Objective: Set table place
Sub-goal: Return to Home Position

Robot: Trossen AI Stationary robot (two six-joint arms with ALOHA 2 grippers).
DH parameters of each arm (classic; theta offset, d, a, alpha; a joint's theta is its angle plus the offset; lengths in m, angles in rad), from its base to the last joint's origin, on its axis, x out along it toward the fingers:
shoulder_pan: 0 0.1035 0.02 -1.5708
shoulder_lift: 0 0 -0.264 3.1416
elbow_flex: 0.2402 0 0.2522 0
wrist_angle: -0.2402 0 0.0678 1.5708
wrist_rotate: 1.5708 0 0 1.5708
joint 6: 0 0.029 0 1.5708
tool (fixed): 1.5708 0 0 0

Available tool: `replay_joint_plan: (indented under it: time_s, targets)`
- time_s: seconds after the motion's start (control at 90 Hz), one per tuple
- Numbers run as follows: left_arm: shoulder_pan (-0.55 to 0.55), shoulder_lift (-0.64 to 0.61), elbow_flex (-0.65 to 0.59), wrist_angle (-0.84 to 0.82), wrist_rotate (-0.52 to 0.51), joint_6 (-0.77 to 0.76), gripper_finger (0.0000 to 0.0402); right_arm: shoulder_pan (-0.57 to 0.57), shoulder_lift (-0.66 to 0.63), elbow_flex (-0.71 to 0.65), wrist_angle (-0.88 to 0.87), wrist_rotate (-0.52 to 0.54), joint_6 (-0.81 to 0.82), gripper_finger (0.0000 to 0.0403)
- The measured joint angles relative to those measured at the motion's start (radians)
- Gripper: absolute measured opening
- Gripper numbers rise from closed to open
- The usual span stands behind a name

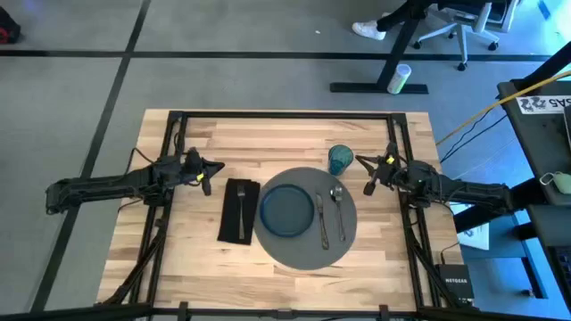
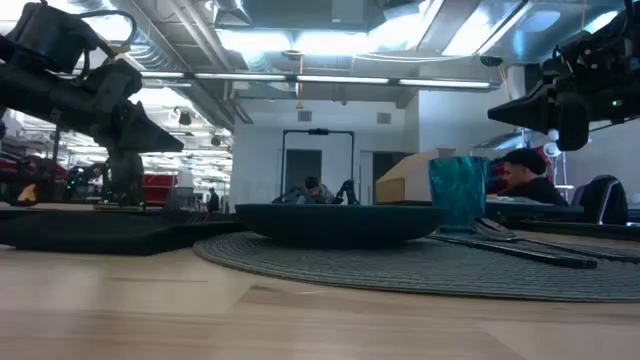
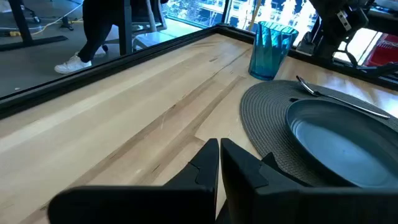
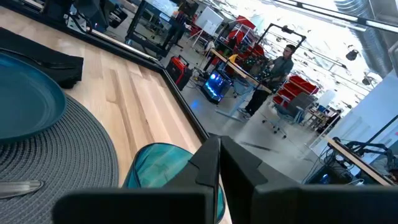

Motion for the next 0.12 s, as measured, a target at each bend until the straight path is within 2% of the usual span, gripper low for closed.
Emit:
replay_joint_plan:
  time_s: [0.122]
  targets:
    - [0.0, 0.0, 0.0, 0.0, 0.0, 0.0, 0.0, 0.0, 0.0, 0.0, 0.0, 0.0, 0.0, 0.0]
